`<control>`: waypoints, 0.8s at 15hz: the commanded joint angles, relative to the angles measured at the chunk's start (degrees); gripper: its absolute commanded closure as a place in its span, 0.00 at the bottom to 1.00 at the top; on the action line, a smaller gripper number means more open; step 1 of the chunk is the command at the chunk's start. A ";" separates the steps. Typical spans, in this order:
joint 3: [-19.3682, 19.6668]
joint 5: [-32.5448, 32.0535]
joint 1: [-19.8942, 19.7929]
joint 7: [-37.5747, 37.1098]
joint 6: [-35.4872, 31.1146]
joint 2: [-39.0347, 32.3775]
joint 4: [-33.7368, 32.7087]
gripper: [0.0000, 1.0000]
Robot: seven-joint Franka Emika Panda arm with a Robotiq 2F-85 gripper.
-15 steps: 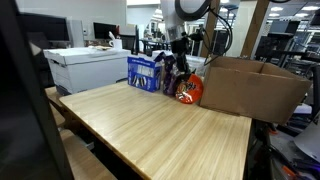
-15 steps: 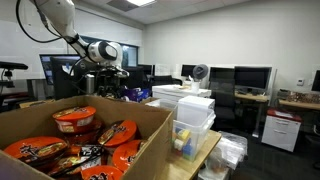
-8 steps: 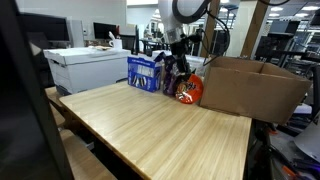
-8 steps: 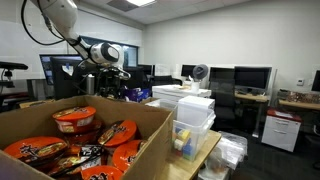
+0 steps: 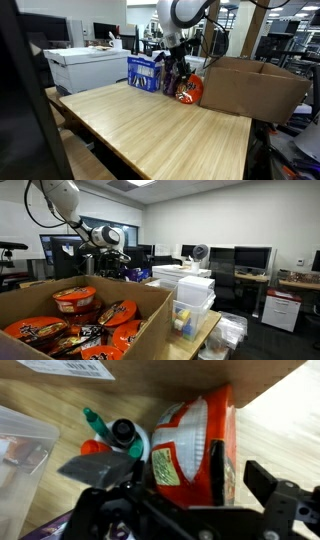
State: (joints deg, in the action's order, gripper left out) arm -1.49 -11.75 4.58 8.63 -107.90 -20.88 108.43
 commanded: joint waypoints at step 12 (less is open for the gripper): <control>-2.19 0.58 0.05 1.87 5.51 -2.27 -2.11 0.35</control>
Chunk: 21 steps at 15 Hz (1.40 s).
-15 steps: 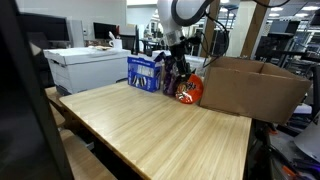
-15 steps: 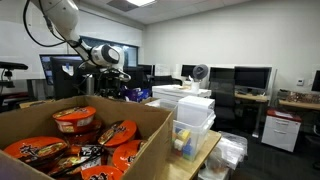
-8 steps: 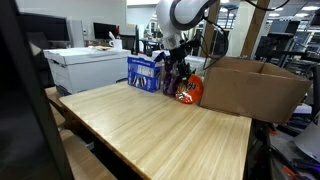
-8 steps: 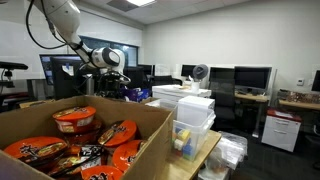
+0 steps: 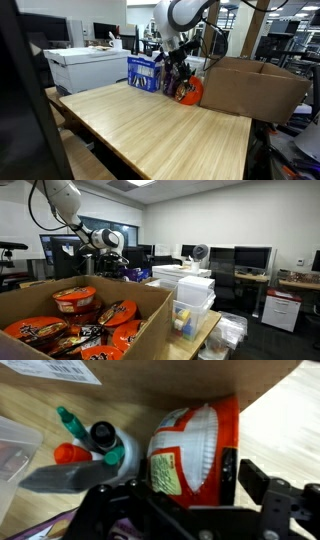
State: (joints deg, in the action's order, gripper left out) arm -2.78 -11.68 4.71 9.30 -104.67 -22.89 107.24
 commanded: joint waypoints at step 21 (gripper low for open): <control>-4.02 0.02 4.90 -3.86 14.69 3.69 -6.40 0.68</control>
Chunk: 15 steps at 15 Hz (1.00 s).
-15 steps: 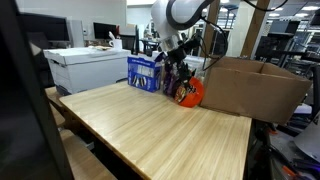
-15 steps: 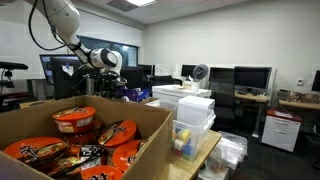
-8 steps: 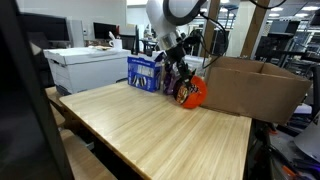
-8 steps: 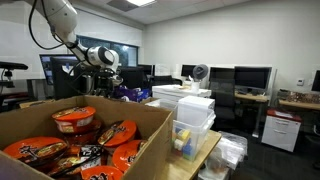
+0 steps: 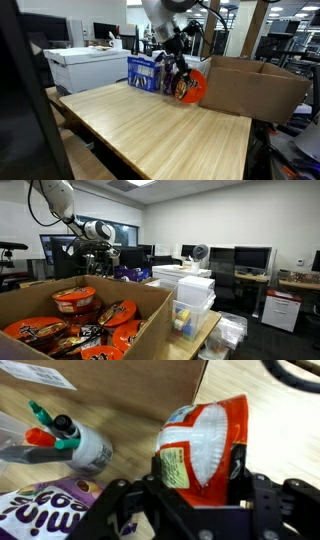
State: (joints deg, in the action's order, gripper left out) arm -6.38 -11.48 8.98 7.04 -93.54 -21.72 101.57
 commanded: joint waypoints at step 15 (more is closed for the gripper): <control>0.18 1.42 -0.10 -9.31 7.99 20.96 2.16 0.68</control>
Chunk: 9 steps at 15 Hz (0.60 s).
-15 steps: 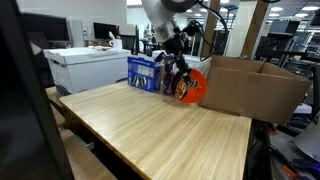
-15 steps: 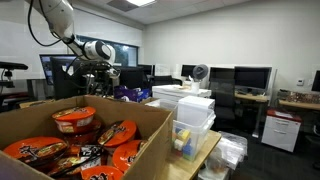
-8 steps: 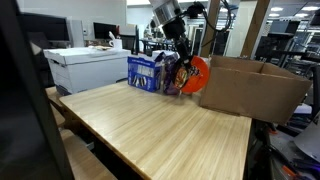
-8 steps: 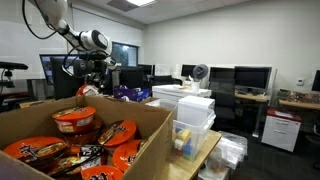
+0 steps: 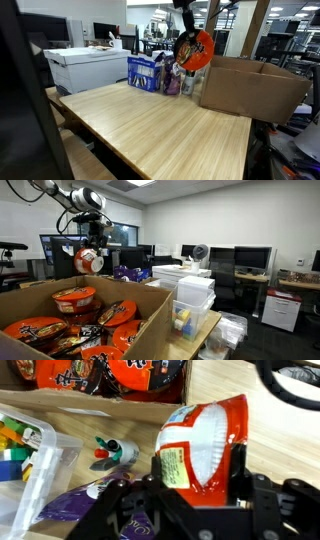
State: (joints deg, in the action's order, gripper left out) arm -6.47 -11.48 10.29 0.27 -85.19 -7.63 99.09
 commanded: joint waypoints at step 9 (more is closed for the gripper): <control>2.25 1.23 -4.86 -10.31 1.07 18.41 12.85 0.68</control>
State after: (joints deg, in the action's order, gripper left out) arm -4.28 -10.86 6.90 -6.26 -85.03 5.35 106.64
